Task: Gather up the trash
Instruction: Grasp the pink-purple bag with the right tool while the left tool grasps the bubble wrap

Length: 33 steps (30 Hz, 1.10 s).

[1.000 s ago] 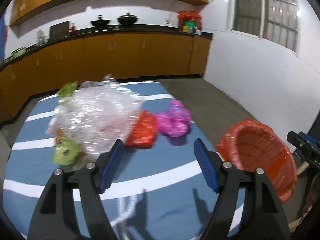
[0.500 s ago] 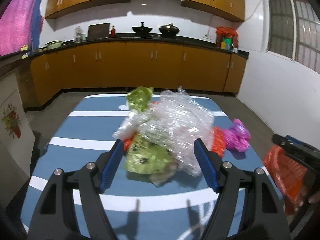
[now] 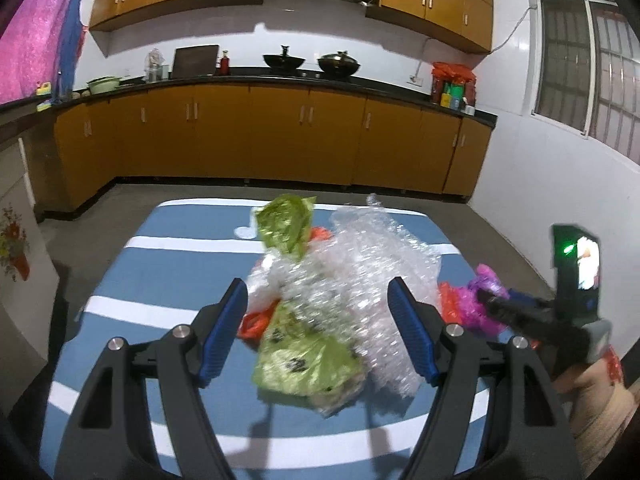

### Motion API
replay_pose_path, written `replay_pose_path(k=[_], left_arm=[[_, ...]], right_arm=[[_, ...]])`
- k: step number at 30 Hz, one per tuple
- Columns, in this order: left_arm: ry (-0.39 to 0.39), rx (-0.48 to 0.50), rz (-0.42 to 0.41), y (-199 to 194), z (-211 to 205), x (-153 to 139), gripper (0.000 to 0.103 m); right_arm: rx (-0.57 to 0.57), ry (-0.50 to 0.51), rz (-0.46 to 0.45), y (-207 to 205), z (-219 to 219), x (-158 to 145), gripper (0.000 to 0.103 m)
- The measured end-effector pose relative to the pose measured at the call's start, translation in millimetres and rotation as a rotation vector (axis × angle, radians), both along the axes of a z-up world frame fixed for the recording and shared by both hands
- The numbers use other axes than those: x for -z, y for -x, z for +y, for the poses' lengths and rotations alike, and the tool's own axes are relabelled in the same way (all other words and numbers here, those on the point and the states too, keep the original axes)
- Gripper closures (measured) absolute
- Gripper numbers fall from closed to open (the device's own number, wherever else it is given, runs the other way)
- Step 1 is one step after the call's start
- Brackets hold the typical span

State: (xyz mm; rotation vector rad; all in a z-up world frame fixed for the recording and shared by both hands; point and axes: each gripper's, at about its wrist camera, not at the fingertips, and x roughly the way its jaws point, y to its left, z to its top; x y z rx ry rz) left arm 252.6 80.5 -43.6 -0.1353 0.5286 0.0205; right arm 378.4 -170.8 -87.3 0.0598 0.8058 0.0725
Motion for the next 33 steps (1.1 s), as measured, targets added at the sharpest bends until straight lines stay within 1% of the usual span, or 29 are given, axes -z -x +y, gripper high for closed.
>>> replay_pose_path(k=[2,5,9,13,18,19,21,24,27,33], left_arm=[[0.006,0.024,0.008,-11.0,-8.0,0.5,0.032],[0.010,0.049,0.035,-28.0,-20.8,3.3,0.032],[0.015,0.067,0.079,-49.3,-35.8,10.4,0.032],[-0.010,0.063,0.135,-67.0,-45.9,22.4,0.034],[-0.035,0.060,0.199,-75.5,-50.5,38.5,0.056],[-0.035,0.061,0.203,-75.3,-51.5,41.2,0.058],[-0.026,0.068,0.202,-73.4,-52.0,43.0,0.068],[-0.020,0.078,0.183,-67.2,-51.5,42.6,0.077],[-0.002,0.088,0.161,-59.8,-48.7,38.6,0.080],[0.033,0.097,0.111,-38.1,-40.5,23.3,0.081]], right_arm=[[-0.004,0.005,0.011,0.7,-1.0,2.4,0.060],[-0.015,-0.002,0.007,9.1,-6.2,-0.3,0.064],[-0.032,-0.010,0.006,26.3,-11.4,-2.8,0.064],[-0.031,-0.040,0.012,37.8,-16.1,-3.4,0.064],[-0.033,-0.063,0.018,45.9,-17.4,-3.4,0.064],[-0.034,-0.065,0.018,47.4,-18.1,-3.3,0.064],[-0.035,-0.067,0.018,50.2,-18.7,-3.9,0.064],[-0.030,-0.072,0.019,52.2,-22.2,-4.5,0.064],[-0.021,-0.081,0.019,53.5,-26.7,-7.5,0.064],[-0.012,-0.099,0.002,61.4,-32.2,-17.4,0.064]])
